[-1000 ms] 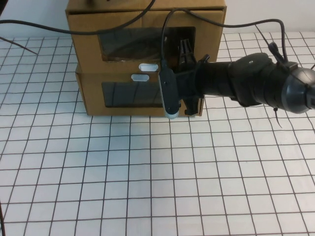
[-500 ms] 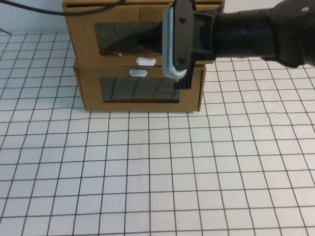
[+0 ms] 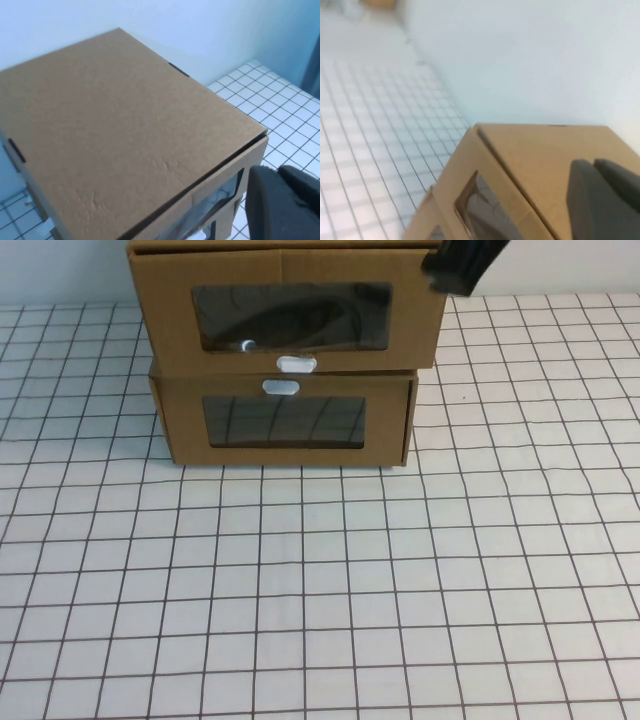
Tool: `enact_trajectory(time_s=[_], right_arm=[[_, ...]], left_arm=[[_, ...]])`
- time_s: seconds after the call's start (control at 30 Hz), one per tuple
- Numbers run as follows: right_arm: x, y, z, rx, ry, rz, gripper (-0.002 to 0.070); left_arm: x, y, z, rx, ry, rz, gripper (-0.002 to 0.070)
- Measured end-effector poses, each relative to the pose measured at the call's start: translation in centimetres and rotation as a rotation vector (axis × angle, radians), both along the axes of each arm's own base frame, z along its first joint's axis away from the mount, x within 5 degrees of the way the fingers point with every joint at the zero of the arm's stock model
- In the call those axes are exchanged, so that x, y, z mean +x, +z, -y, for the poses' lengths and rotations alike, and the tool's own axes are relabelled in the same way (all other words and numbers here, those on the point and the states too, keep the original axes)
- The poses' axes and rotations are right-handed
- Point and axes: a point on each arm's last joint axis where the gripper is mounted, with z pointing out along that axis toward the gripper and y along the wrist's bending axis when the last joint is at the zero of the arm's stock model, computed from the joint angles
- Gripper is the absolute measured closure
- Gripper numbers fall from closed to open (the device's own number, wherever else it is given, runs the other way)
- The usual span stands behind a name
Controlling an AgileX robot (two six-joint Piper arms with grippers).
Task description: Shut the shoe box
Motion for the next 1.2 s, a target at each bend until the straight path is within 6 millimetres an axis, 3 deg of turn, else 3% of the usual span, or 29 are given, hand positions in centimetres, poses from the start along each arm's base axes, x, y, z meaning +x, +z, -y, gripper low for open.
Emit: enact_trajectory(time_s=[0.17, 0.3, 0.47, 0.63, 1.0, 1.2], right_arm=[[-3.4, 2.4, 2.6, 0.106, -0.092, -0.15, 0.0691], [-5.7, 3.0, 4.8, 0.161, -0.195, -0.215, 0.0691], [-9.0, 1.6, 7.4, 0.274, -0.269, -0.212, 0.0691], [-12.1, -2.4, 9.6, 0.367, -0.315, -0.225, 0.0691], [-16.3, -12.8, 12.4, 0.291, -0.366, -0.267, 0.0691], [-17.4, -17.3, 12.9, 0.242, -0.378, -0.331, 0.0691]], left_arm=[[-5.5, 1.5, -1.3, 0.018, 0.038, 0.044, 0.0677], [-10.8, 1.1, -2.3, 0.038, 0.048, 0.051, 0.0677], [-16.3, -2.3, -3.7, 0.059, 0.103, 0.048, 0.0677], [-21.1, -7.1, -4.9, 0.024, 0.173, 0.124, 0.0677], [-24.6, -20.6, -6.1, 0.03, 0.252, 0.133, 0.0677], [-23.8, -25.7, -6.7, -0.034, 0.351, 0.244, 0.0677]])
